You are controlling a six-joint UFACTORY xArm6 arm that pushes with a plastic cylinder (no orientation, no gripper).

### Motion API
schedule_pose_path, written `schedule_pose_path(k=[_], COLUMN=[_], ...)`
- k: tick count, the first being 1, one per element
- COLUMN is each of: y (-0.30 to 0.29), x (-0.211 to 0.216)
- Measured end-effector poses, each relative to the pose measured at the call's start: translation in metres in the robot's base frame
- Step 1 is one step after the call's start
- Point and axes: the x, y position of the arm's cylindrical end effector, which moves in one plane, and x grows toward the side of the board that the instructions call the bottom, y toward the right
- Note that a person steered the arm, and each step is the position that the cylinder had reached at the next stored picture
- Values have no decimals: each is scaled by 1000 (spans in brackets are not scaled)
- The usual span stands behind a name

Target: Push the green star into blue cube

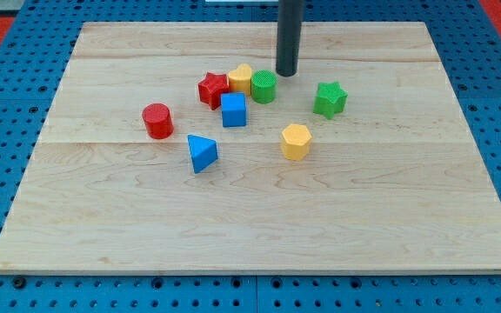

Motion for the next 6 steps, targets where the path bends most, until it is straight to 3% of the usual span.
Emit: schedule_pose_path(k=[1,2,3,4,5,6], y=[61,99,42,23,118,75], x=[-6,38,58,75,93,139])
